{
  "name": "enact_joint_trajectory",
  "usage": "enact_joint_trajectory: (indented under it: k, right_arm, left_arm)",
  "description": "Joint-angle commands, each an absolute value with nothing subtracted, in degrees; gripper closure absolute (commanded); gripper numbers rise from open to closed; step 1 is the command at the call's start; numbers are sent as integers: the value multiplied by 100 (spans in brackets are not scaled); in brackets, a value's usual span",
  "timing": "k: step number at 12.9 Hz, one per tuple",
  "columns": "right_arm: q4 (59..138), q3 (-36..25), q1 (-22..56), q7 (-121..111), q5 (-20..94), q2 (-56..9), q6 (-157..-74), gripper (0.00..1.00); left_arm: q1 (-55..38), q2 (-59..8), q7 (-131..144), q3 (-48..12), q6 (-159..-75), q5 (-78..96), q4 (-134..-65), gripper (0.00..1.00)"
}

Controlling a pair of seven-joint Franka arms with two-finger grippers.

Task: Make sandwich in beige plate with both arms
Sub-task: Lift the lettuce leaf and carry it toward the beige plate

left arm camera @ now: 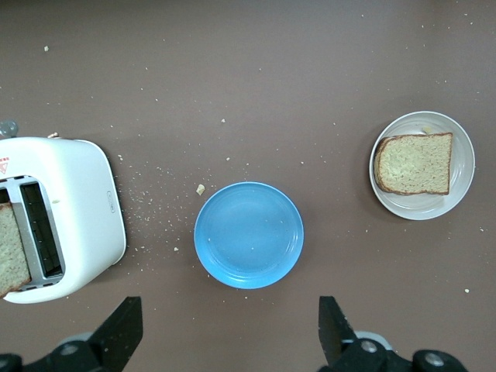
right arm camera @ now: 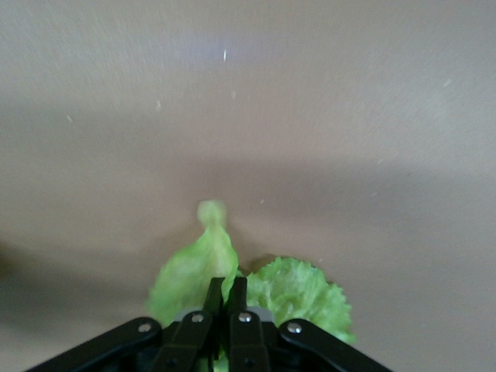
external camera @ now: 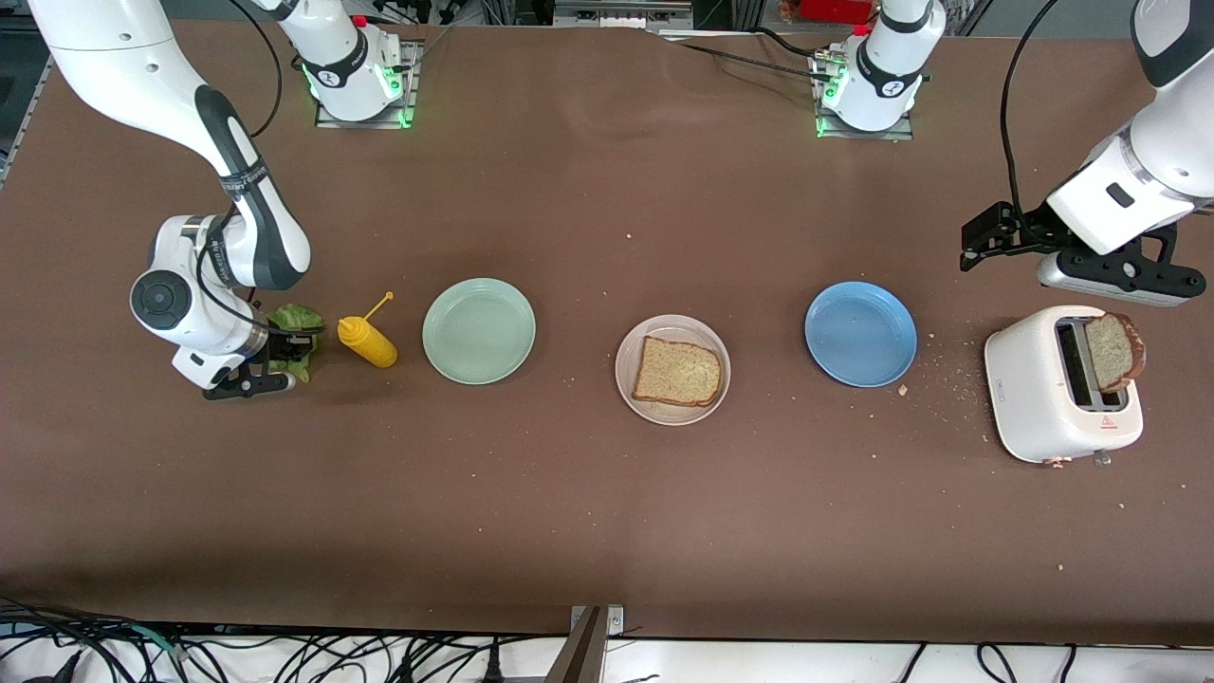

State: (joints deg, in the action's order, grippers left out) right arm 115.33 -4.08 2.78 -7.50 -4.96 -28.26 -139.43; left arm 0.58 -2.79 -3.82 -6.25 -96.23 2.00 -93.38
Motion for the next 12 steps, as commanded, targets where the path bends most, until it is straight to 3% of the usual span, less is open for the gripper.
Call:
enact_joint_trajectory:
  k: [1, 5, 12]
  right_arm:
    - [11243, -378, 307, -729, -624, -2366, -13108, 100]
    - [10584, -212, 536, -712, -633, -1882, -11833, 100]
    - [9300, 991, 694, -677, -519, -1371, -10021, 100]
  left_arm:
    - [26, -343, -387, -624, -9510, 35, -9185, 0]
    - [26, -343, -387, -633, -9510, 35, -9185, 0]
    - [26, -343, -387, -624, -9510, 35, -9185, 0]
